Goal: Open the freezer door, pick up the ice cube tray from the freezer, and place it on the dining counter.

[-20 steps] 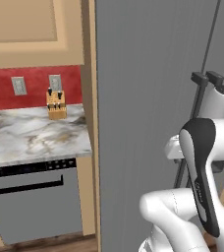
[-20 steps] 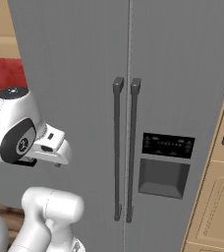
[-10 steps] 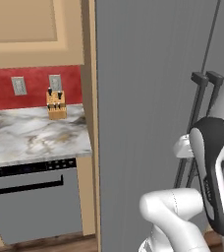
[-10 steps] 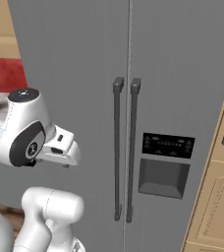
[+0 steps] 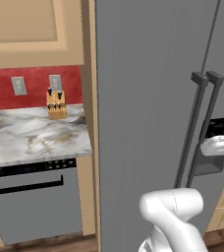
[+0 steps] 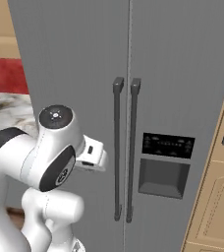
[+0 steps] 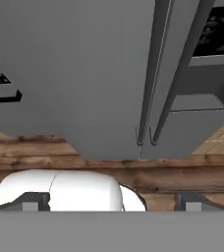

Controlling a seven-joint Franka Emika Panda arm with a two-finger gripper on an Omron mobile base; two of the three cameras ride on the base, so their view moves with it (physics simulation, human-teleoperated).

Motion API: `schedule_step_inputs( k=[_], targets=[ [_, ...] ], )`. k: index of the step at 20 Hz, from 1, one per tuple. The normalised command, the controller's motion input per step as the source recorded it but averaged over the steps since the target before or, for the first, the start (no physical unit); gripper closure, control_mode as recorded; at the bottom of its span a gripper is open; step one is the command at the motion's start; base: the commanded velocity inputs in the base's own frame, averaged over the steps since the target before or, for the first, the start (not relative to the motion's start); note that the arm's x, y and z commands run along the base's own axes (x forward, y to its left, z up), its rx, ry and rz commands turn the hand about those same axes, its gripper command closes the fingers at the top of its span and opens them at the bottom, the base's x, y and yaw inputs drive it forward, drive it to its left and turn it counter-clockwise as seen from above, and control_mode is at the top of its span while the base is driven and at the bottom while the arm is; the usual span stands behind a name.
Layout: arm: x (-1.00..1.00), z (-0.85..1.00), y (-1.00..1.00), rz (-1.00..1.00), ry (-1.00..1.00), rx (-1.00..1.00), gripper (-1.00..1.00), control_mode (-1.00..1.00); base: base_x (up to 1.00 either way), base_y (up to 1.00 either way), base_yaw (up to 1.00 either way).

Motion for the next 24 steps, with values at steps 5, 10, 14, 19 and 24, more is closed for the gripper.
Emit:
schedule_step_inputs(
  k=[5, 10, 14, 19, 24],
  targets=[
    [0.01, 0.00, -0.34, 0.04, -0.39, 0.02, -1.00, -1.00, 0.00, 0.00, 0.00],
    [0.28, 0.00, -0.28, 0.03, -0.39, 0.04, -1.00, -1.00, 0.00, 0.00, 0.00],
    [0.16, 0.00, -0.29, 0.03, -0.41, 0.03, -1.00, -1.00, 0.00, 0.00, 0.00],
    [0.31, 0.00, -0.19, 0.03, -0.38, 0.01, -1.00, -1.00, 0.00, 0.00, 0.00],
    [0.48, 0.00, -0.07, 0.00, -0.31, 0.01, -1.00, -1.00, 0.00, 0.00, 0.00]
  ],
)
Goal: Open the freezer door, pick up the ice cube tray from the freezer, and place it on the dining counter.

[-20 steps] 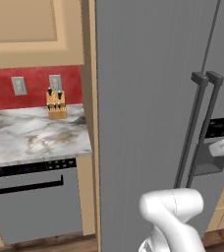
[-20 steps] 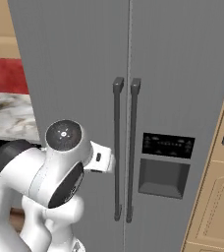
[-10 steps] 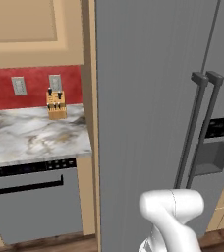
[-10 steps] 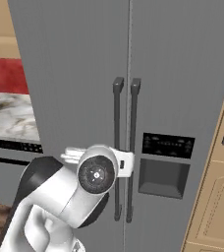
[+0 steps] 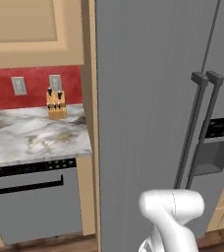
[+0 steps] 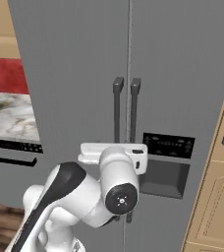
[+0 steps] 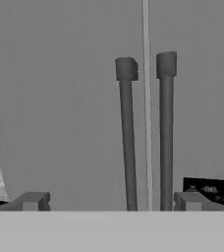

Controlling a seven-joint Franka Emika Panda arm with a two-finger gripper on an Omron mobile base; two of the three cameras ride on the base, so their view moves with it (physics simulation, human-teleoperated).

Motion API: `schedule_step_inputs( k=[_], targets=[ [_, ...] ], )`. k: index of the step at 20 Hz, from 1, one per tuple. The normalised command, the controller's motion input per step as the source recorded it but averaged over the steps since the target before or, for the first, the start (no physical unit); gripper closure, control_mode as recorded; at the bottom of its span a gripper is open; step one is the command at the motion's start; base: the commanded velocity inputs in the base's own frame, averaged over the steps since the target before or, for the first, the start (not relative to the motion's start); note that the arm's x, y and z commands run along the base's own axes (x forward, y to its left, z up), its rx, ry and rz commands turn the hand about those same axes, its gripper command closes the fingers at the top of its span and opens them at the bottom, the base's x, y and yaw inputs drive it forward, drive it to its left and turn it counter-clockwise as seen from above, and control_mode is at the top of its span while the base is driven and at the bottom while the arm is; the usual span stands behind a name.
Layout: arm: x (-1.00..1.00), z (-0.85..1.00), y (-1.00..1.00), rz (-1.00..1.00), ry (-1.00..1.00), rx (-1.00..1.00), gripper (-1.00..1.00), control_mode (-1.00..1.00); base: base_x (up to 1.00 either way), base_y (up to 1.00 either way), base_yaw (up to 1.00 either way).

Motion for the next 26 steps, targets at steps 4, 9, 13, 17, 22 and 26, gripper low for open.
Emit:
schedule_step_inputs(
  k=[4, 9, 13, 17, 22, 26],
  targets=[
    [0.41, 0.00, -0.01, 0.00, -0.28, 0.00, -1.00, -1.00, 0.00, 0.00, 0.00],
    [0.34, 0.00, -0.07, 0.00, -0.24, 0.00, -1.00, -1.00, 0.00, 0.00, 0.00],
    [0.08, 0.00, -0.13, 0.00, -0.16, 0.01, -1.00, -1.00, 0.00, 0.00, 0.00],
    [0.13, 0.00, -0.04, 0.00, -0.06, 0.00, -1.00, -1.00, 0.00, 0.00, 0.00],
    [0.29, 0.00, -0.05, 0.00, 0.00, 0.04, -1.00, -1.00, 0.00, 0.00, 0.00],
    [0.34, 0.00, -0.12, 0.00, 0.00, 0.07, -1.00, -1.00, 0.00, 0.00, 0.00]
  ],
)
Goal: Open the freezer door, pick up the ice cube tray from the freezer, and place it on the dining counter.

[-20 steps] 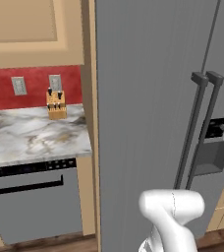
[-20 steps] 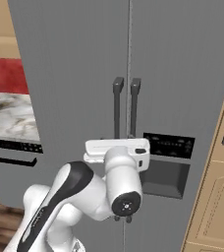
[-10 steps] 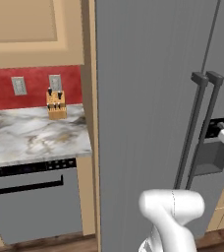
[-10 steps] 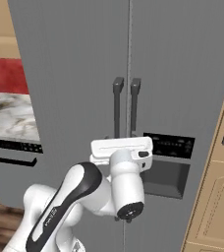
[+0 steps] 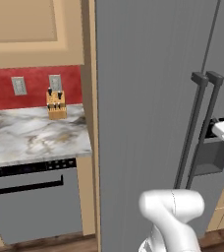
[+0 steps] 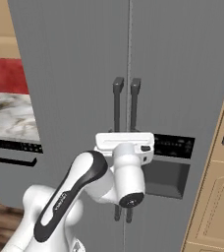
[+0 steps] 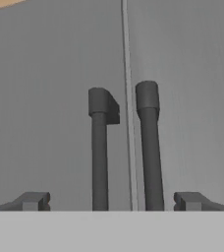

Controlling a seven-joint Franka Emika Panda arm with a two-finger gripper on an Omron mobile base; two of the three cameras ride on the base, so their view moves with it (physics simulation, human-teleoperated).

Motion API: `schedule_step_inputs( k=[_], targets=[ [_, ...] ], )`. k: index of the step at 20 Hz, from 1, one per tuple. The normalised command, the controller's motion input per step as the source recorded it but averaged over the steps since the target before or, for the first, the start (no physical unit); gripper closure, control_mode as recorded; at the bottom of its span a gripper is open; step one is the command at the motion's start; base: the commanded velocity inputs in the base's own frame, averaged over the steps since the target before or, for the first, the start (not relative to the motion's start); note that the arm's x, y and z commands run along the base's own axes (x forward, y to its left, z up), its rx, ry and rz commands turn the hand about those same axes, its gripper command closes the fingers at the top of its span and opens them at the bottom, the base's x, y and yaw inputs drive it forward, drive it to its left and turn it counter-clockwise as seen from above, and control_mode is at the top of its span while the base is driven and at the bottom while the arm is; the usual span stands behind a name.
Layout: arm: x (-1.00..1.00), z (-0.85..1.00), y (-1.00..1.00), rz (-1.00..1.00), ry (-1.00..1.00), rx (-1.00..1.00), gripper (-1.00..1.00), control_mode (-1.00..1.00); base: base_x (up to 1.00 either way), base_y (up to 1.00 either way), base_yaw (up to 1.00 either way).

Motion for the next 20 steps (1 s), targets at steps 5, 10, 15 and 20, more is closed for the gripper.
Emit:
schedule_step_inputs(
  k=[5, 10, 15, 20],
  targets=[
    [0.26, 0.00, -0.18, 0.00, 0.00, 0.07, -1.00, -1.00, 0.00, 0.00, 0.00],
    [0.25, 0.00, -0.15, 0.00, 0.00, 0.05, -1.00, -1.00, 0.00, 0.00, 0.00],
    [0.27, 0.00, -0.11, 0.00, 0.00, 0.03, -1.00, -1.00, 0.00, 0.00, 0.00],
    [0.23, 0.00, -0.11, 0.00, 0.00, 0.02, -1.00, -1.00, 0.00, 0.00, 0.00]
  ],
)
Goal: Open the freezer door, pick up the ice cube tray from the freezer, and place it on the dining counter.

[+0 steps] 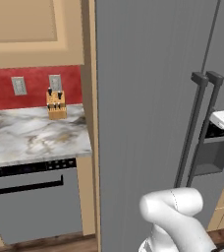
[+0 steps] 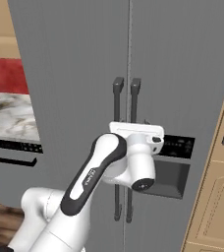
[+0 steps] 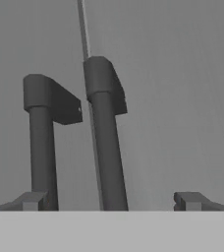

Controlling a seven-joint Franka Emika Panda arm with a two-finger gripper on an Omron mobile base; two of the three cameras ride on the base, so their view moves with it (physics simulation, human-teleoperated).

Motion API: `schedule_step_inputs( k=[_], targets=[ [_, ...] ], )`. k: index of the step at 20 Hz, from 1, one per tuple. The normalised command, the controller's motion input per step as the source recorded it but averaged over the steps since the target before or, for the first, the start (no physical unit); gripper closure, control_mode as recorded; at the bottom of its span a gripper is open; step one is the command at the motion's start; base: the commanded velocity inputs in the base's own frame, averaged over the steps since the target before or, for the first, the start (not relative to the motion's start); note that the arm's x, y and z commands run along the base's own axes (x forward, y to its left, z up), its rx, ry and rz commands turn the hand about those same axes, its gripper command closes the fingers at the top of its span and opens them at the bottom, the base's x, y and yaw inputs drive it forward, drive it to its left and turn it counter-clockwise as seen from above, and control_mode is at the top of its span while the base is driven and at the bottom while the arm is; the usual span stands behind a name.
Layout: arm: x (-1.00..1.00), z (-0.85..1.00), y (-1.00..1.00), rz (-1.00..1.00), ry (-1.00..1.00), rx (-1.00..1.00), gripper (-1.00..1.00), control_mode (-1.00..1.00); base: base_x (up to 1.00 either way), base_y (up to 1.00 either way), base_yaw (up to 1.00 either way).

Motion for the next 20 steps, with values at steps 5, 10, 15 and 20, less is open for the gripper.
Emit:
schedule_step_inputs(
  k=[5, 10, 15, 20],
  targets=[
    [0.23, 0.00, -0.08, 0.00, 0.00, 0.01, -1.00, -1.00, 0.00, 0.00, 0.00],
    [0.21, 0.00, -0.04, 0.00, 0.00, 0.00, -1.00, -1.00, 0.00, 0.00, 0.00],
    [0.26, 0.00, -0.01, 0.00, 0.00, 0.00, -1.00, -1.00, 0.00, 0.00, 0.00],
    [0.19, 0.00, 0.00, 0.00, 0.00, 0.00, -1.00, -1.00, 0.00, 0.00, 0.00]
  ],
)
